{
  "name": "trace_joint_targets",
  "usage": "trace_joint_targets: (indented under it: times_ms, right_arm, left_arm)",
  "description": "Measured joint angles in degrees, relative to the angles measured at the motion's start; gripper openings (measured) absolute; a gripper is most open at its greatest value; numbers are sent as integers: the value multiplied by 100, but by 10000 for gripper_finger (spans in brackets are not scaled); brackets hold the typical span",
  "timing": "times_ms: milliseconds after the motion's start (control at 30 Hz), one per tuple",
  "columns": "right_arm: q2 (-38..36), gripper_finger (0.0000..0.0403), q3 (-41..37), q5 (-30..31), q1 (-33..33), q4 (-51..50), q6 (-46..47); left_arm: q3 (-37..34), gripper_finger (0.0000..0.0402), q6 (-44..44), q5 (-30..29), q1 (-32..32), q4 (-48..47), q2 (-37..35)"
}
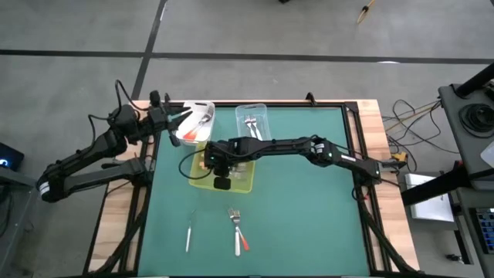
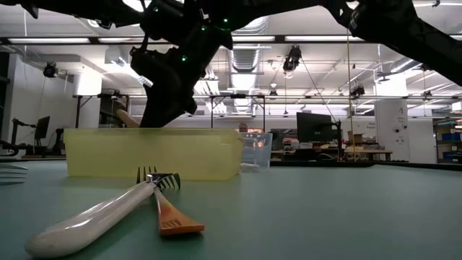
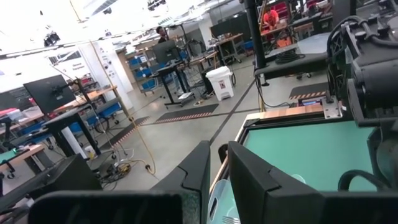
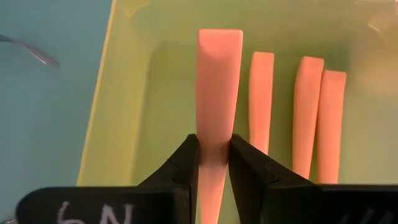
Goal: Sort silverware by color (type)
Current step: Put the yellow fork into the yellow bin, then put the white fork into the transparent bin
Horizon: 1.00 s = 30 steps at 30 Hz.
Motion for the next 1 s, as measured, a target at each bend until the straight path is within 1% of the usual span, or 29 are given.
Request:
trace_joint_targets:
  times_ms: [467,767,900,1000]
  right_arm:
    - [1,99,-23,4,13,103,-122]
    - [-2,102,-23,6,15,157,-168]
    - [-113,98,-23,8,17,114,-186]
    - [-277,90,-23,58,17,-59,-367]
  left_arm:
    - [0,40,17,0,0,-1,3]
    - [0,40,17,0,0,-10,3]
    - [0,40,-24,0,0,-19,3]
    - [0,40,-172,0,0,-36,38]
